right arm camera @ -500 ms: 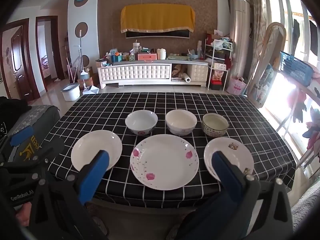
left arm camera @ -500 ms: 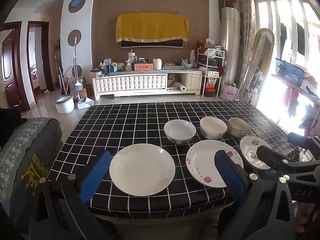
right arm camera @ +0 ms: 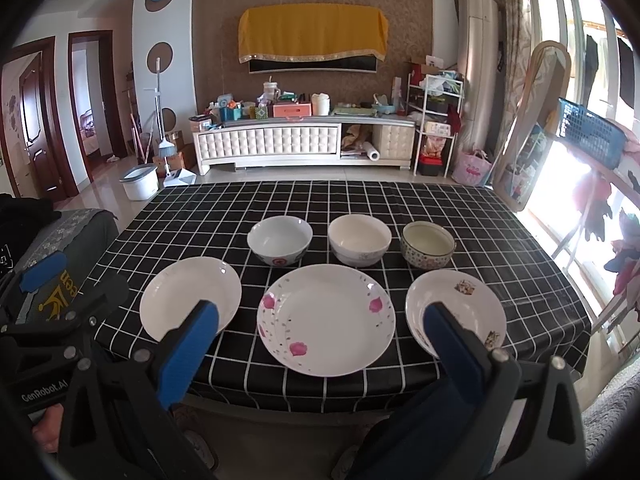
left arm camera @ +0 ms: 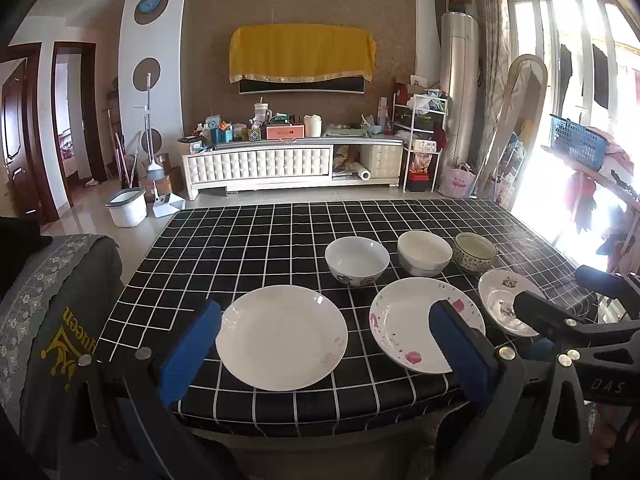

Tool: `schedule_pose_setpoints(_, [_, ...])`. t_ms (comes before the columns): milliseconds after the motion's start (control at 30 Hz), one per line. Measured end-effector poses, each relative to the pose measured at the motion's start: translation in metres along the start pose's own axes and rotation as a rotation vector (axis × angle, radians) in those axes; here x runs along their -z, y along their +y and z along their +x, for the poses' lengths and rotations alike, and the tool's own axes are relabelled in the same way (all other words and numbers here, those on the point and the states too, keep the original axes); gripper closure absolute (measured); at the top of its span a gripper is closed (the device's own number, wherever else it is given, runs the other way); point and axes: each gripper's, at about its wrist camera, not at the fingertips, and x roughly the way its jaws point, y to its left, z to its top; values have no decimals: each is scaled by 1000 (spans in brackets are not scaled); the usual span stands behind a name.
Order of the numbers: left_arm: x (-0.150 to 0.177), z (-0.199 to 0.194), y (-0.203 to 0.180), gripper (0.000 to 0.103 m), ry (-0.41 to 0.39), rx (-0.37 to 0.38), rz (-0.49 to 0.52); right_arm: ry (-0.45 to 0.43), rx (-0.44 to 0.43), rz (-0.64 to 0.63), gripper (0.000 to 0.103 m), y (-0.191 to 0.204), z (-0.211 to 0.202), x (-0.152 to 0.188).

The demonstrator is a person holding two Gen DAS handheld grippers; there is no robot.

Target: Organize plates and bowls

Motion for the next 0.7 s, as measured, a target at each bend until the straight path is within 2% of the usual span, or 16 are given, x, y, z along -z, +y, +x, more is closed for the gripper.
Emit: schedule_pose_setpoints(700, [5,0,-5,0,-3,-13,20,22,14,-24,0,-1,-3,3])
